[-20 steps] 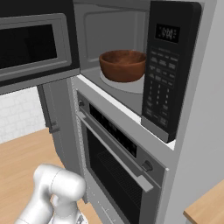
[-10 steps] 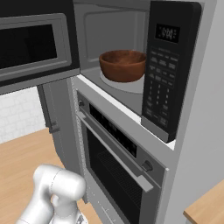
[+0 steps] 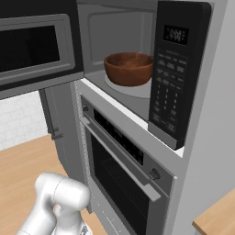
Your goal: Pick the cucumber from the sink and place it in the bowl. Then pick the bowl and place it in the microwave. Then close the microwave door and press the start button.
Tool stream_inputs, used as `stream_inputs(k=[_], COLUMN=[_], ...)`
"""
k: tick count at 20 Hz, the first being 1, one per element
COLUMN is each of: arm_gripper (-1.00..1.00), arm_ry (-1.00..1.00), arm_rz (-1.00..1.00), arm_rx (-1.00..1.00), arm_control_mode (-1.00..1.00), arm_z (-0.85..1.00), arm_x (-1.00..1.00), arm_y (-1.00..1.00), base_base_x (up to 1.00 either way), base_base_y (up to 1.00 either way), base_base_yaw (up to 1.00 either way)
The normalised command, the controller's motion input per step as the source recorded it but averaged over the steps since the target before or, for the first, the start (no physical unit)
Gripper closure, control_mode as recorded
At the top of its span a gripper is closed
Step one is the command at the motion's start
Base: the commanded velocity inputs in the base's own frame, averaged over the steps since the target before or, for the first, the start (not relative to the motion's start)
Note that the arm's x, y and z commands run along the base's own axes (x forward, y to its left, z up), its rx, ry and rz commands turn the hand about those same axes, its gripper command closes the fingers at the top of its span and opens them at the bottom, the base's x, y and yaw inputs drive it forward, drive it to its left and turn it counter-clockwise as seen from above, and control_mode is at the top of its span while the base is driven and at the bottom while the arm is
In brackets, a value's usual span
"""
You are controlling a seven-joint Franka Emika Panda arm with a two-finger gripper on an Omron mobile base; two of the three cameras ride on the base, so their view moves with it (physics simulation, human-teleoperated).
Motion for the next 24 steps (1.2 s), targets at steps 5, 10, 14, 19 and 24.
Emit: stream_inputs(k=[5,10,14,19,24], arm_gripper=[-1.0,-1.0,-1.0,-1.0,-1.0], arm_ry=[-0.03,0.02,-0.05,-0.02,-0.04], arm_rz=[-0.04,0.0,0.0,-0.02,-0.04], arm_rx=[0.0,0.0,0.0,0.0,0.0], arm_control_mode=[-1.0,-1.0,-1.0,-1.0,-1.0], arm_z=[-0.29,-0.25,-0.46,-0.36,-0.45], arm_x=[0.23,0.03,0.34,0.62,0.53], arm_y=[0.33,0.15,0.27,0.29,0.5], base_base_x=[0.0,0.0,0.0,0.0,0.0], base_base_y=[0.0,0.0,0.0,0.0,0.0], base_base_yaw=[0.0,0.0,0.0,0.0,0.0])
